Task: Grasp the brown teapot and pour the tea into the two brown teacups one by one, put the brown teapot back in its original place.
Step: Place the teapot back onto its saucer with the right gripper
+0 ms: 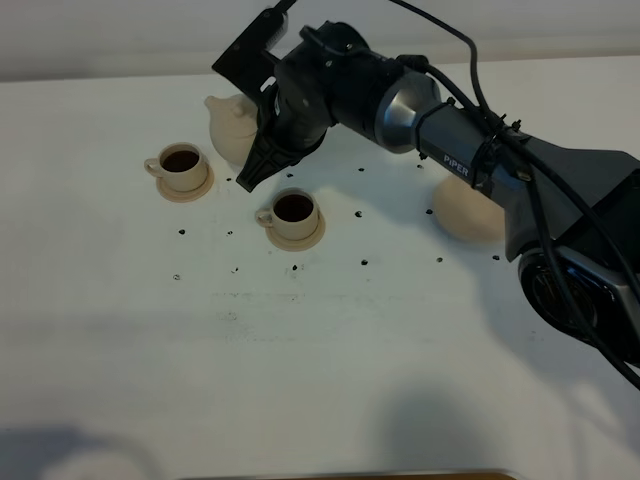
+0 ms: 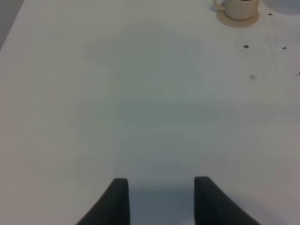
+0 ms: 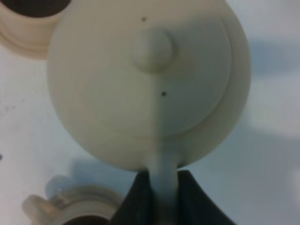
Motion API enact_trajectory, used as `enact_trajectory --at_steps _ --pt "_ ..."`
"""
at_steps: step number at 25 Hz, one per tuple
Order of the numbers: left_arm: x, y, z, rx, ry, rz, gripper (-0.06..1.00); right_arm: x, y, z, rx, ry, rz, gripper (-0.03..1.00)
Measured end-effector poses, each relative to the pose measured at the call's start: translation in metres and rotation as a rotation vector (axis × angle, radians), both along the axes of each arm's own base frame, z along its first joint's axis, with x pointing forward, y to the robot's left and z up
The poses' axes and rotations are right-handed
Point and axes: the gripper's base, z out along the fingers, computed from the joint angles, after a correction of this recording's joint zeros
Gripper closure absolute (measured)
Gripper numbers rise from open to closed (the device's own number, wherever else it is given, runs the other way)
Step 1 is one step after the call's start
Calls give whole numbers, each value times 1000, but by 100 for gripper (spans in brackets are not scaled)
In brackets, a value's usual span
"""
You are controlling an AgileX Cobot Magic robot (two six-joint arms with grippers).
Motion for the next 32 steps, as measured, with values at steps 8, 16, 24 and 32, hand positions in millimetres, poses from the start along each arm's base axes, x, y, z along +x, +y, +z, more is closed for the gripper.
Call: enact_trajectory --at_steps 8,16,24,32 --pt "0 0 0 0 0 0 63 13 7 -6 23 10 -18 86" --pt "0 0 0 0 0 0 63 16 10 -43 17 93 -31 86" --pt "0 0 0 0 0 0 63 17 10 -31 16 95 -33 86" --pt "0 0 0 0 0 0 63 16 3 16 1 73 -19 86"
